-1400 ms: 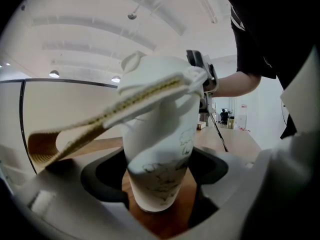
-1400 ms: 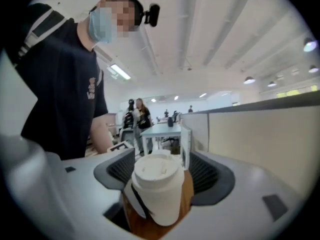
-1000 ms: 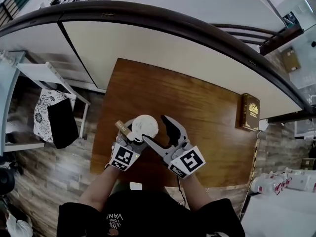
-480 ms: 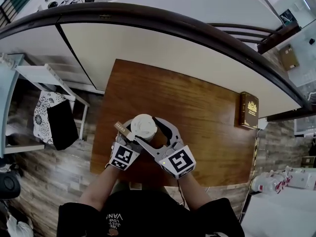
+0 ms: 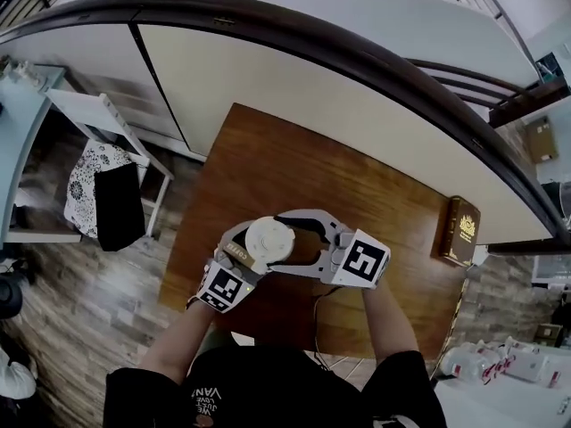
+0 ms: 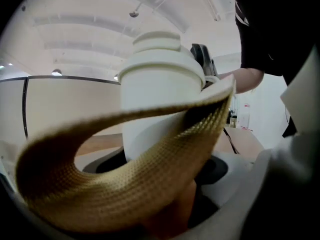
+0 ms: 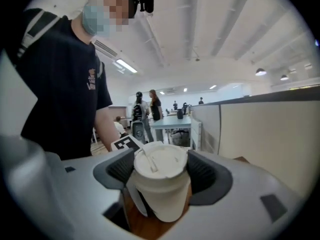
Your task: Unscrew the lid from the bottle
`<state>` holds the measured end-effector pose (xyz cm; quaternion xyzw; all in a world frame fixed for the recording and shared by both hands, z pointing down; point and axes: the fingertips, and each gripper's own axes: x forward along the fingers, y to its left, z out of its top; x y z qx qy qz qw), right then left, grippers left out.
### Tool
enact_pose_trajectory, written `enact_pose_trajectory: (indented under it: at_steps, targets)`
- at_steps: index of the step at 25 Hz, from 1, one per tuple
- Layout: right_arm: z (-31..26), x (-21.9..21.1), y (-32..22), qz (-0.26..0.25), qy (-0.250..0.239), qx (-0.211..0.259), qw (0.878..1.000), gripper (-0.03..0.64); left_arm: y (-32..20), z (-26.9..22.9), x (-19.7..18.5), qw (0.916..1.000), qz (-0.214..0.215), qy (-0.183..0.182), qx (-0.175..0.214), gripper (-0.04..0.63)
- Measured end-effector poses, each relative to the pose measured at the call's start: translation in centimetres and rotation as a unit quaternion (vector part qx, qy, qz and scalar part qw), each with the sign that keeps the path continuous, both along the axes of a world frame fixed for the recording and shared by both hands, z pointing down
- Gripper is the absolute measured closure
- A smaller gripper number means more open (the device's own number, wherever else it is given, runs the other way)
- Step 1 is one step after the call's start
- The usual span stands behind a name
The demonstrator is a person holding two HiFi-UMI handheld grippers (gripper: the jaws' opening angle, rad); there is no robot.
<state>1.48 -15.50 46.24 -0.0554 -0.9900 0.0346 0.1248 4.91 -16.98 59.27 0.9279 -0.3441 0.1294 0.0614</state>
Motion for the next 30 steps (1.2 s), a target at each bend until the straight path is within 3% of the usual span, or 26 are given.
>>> enact_pose_trajectory:
  at_steps: [5,8,11,15,19,21,24,30]
  targets:
    - [0.2,0.0,0.5,-0.129,0.019,0.024,0.991,0.29,0.2,0.6,-0.2,0.9999,-0.012,-0.002,-0.003,0.218]
    - [0.3,-0.2,0.5,-0.138,0.032,0.016,0.99,0.29,0.3,1.0,-0.3,0.9998,-0.017,-0.003,-0.008,0.218]
    - [0.2,-0.1,0.1,-0.081,0.022,0.013,0.996,0.29,0.4,1.0,-0.5,0.9998,-0.019,-0.002,-0.005,0.218]
    - [0.1,0.6,-0.4,0.047,0.003,0.02,0.999,0.29,0.3,1.1,-0.6,0.9998,-0.019,0.002,-0.009,0.218]
    - [-0.4,1.4,-0.4,0.19,-0.022,0.022,0.981,0.288,0.2,0.9,-0.5,0.9999,-0.013,0.0,-0.011,0.218]
    - [-0.9,1.4,-0.3,0.235,-0.037,0.027,0.971,0.282,0.2,1.0,-0.5,0.9998,-0.013,-0.002,-0.014,0.219]
    - [-0.9,0.9,-0.1,0.258,-0.04,0.029,0.965,0.272,0.2,1.3,-0.4,0.9998,-0.008,-0.004,-0.017,0.219]
    - [0.0,-0.7,-0.4,0.241,-0.016,0.054,0.969,0.264,0.4,1.6,-0.2,0.9997,0.0,-0.01,-0.022,0.224]
